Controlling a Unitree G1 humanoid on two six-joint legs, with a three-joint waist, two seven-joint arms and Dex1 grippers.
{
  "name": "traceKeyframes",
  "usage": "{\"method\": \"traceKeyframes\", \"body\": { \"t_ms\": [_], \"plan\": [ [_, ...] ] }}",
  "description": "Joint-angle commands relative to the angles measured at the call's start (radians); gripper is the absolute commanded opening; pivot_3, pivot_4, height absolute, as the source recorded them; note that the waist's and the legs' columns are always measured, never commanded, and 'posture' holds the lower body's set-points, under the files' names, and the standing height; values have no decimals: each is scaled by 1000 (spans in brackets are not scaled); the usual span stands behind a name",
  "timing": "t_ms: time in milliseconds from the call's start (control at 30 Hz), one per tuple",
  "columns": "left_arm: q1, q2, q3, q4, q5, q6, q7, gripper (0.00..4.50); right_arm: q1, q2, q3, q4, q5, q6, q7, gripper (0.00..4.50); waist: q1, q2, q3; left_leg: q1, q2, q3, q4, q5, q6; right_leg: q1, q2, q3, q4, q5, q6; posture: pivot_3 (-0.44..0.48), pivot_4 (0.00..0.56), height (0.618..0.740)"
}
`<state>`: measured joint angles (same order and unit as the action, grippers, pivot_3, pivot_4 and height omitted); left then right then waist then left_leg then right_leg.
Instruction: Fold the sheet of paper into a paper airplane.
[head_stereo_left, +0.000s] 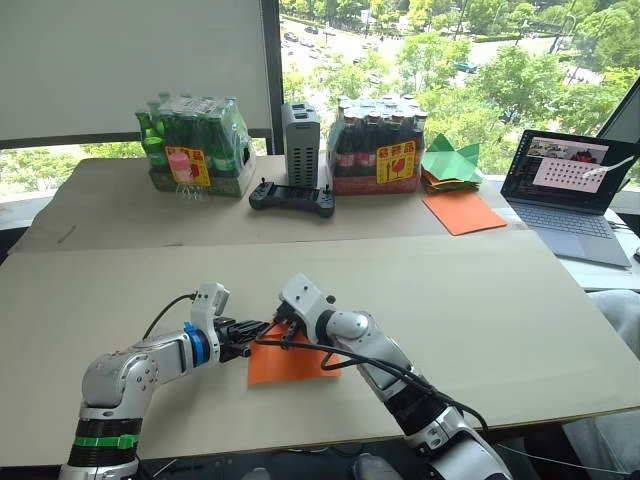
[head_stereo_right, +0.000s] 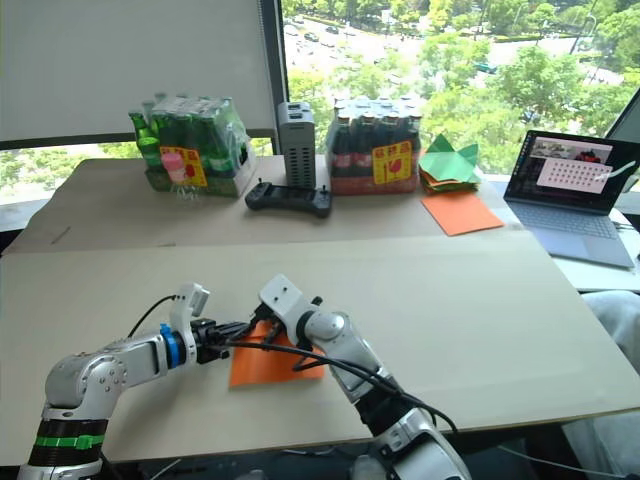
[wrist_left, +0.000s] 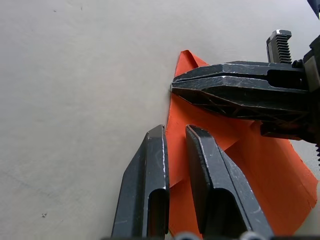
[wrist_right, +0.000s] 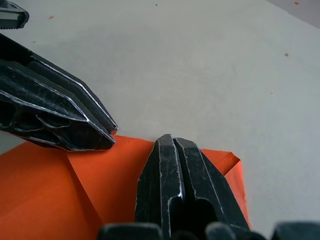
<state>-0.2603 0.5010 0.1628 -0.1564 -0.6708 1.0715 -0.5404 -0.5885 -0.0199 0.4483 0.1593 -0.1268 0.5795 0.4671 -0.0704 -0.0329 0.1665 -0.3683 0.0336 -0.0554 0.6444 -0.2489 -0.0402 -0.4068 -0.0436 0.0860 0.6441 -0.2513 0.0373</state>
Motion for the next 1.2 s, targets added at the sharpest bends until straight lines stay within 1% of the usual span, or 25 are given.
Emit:
{"method": "traceKeyframes", "body": {
  "t_ms": [33, 300, 567, 600, 700, 767, 900, 1200],
  "plan": [
    [13, -3, -23, 19, 9, 13, 0, 700, 16, -34, -15, 30, -30, 62, -29, 0, 2, 0, 0, 0, 0, 0, 0, 0, 0, 0, 0, 0, 0, 0, 0, 0, 150, 740],
    [7, -3, -31, 29, 11, 9, -5, 700, 9, -33, -47, 36, -26, 71, -60, 0, 4, 0, 0, 0, 0, 0, 0, 0, 0, 1, 0, 0, 0, 0, 0, 0, 150, 740],
    [-1, -4, -32, 36, 15, 7, -8, 700, 10, -32, -36, 54, -25, 62, -59, 0, 4, 0, 0, 0, 0, 0, 0, 0, 0, 1, 0, 0, 0, 0, 0, 0, 150, 740],
    [-3, -6, -28, 36, 12, 10, -5, 700, 12, -34, -31, 52, -23, 63, -53, 0, 4, 0, 0, 0, 0, 0, 0, 0, 0, 1, 0, 0, 0, 0, 0, 0, 150, 740],
    [-10, -9, -22, 30, 1, 24, -3, 700, 28, -63, 27, 18, -14, 83, 30, 0, 5, 0, 0, 0, 0, 0, 0, 0, 0, 1, 0, 0, 0, 0, 0, 0, 150, 740],
    [-2, -5, -40, 18, 12, 8, -12, 700, 37, -59, 25, 2, -7, 89, 34, 0, 5, 0, 0, 0, 0, 0, 0, 0, 0, 1, 0, 0, -1, 0, 0, 0, 150, 740],
    [-7, -17, -41, 17, 10, 9, -6, 700, 53, -65, 45, -42, 2, 99, 74, 0, 4, 0, 0, 0, 0, 0, 0, 0, 0, 1, 0, 0, -1, 0, 0, 0, 150, 740],
    [-65, -54, -59, 58, 35, -10, 22, 700, 70, -65, 61, -67, 2, 92, 97, 0, 3, 0, 0, 0, 0, 0, 0, 0, 0, 1, 0, 0, -1, 0, 0, 0, 150, 740]
  ]
}}
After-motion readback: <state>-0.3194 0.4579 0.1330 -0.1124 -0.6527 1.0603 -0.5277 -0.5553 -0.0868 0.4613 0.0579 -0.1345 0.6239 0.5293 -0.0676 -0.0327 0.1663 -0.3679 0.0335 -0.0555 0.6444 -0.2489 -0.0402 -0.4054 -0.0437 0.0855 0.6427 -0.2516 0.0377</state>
